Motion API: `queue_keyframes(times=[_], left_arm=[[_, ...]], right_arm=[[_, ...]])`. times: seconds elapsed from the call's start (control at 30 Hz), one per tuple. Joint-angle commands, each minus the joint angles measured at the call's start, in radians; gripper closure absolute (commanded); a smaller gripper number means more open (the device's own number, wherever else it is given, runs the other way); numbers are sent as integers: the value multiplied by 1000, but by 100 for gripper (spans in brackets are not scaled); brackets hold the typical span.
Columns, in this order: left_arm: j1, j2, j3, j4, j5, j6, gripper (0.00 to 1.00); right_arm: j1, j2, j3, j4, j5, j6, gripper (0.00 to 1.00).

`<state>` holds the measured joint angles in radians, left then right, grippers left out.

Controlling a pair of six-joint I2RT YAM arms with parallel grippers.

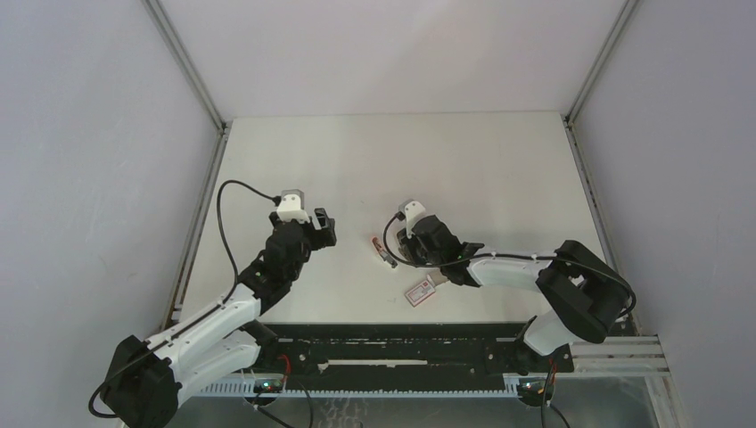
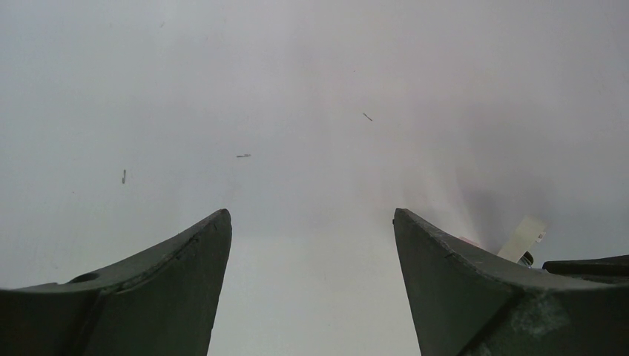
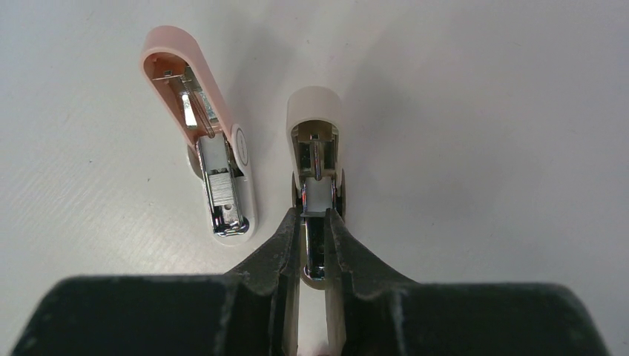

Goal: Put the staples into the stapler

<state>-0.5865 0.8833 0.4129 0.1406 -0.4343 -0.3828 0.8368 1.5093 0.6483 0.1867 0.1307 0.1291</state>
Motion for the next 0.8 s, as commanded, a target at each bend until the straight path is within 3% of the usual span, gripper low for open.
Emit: queue_keyframes(times=[0.0,0.77], left_arm=[[1,-6,-4,25,-1,-5,16],[2,-3,-4,23,-4,-4,16]], right_arm=[[-19,-26,24,-33,14,45,93],[-34,-79,20,-28,-39,38,93]])
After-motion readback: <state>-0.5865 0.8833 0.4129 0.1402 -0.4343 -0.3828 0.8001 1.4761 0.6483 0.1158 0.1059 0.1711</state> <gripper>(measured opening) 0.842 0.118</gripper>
